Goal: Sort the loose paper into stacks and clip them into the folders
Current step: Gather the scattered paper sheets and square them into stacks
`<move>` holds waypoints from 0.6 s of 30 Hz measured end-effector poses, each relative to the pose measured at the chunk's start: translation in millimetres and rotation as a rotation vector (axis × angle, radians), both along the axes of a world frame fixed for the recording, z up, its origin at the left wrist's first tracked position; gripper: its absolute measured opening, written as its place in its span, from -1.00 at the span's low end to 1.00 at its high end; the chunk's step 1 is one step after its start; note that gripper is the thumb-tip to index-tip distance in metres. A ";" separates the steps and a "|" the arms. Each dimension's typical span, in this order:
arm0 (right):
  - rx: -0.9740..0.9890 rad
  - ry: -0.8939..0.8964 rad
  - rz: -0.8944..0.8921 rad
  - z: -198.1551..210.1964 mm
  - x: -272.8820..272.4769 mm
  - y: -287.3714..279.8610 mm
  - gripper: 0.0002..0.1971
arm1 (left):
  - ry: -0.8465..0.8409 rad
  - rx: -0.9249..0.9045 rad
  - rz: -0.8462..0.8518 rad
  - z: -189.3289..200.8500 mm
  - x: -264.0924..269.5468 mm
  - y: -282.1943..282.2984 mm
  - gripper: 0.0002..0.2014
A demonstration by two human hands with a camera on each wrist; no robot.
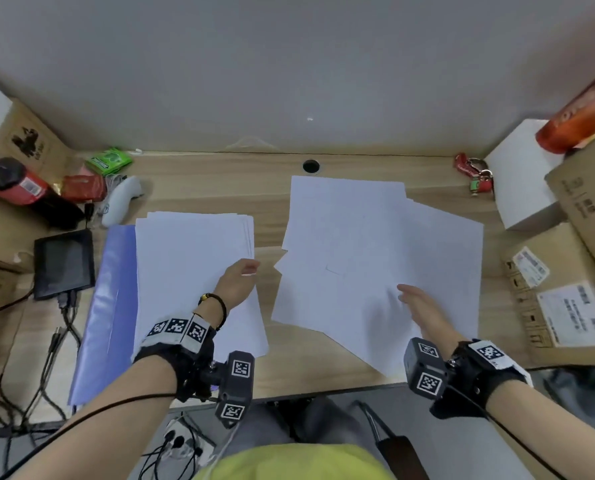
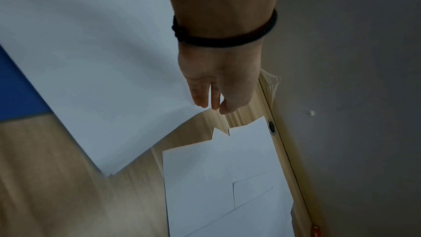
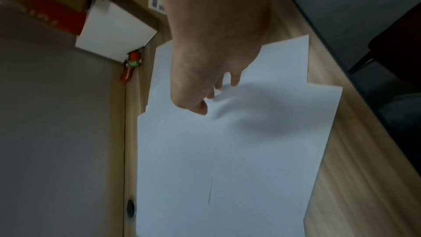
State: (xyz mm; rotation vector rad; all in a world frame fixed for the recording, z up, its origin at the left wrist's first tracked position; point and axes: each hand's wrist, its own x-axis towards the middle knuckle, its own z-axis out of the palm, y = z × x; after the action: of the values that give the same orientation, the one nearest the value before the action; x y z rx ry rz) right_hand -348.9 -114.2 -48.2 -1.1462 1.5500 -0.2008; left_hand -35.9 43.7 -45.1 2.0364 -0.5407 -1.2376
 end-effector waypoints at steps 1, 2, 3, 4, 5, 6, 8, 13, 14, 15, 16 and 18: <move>-0.008 0.038 0.010 -3.5 -7.5 -2.2 -0.64 | 0.024 0.022 -0.022 -0.4 -6.1 -2.5 -0.64; -0.010 0.069 0.027 -6.1 -12.1 -3.2 -0.60 | 0.049 0.040 -0.035 -2.1 -11.1 -4.1 -0.62; -0.010 0.099 0.061 -8.5 -16.2 -4.3 -0.57 | 0.069 0.067 -0.044 -3.7 -16.7 -6.6 -0.59; -0.009 0.122 0.109 -10.6 -19.3 -5.4 -0.55 | 0.082 0.085 -0.055 -4.0 -23.1 -9.1 -0.56; -0.003 0.142 0.177 -12.0 -20.4 -6.2 -0.55 | 0.096 0.104 -0.051 -6.0 -28.0 -10.9 -0.54; 0.006 0.161 0.258 -12.8 -20.0 -6.6 -0.56 | 0.101 0.116 -0.052 -9.9 -31.9 -12.1 -0.52; 0.041 0.147 0.399 -9.7 -14.7 -7.3 -0.57 | 0.135 0.141 -0.054 -14.5 -40.9 -15.7 -0.61; 0.128 0.014 0.480 -12.1 -17.8 -11.0 -0.57 | 0.182 0.133 -0.047 -16.7 -66.4 -25.4 -0.69; 0.117 -0.003 0.449 -12.4 -20.9 -14.2 -0.59 | 0.167 0.138 -0.060 -17.5 -69.0 -25.4 -0.54; 0.085 -0.006 0.381 -12.4 -24.2 -19.2 -0.61 | 0.154 0.129 -0.054 -19.2 -70.6 -25.5 -0.47; 0.041 0.007 0.291 -12.1 -28.9 -24.6 -0.60 | 0.144 0.128 -0.047 -17.3 -72.4 -25.7 -0.46; -0.017 0.055 0.102 -11.0 -38.4 -33.8 -0.54 | 0.128 0.107 0.006 -16.1 -74.1 -27.2 -0.50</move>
State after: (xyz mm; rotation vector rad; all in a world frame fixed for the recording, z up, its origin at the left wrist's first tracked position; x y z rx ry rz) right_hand -387.2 -148.0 -59.2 -1.2499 1.5360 -0.1156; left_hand -110.0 16.6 -61.3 2.0275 -0.4161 -1.4090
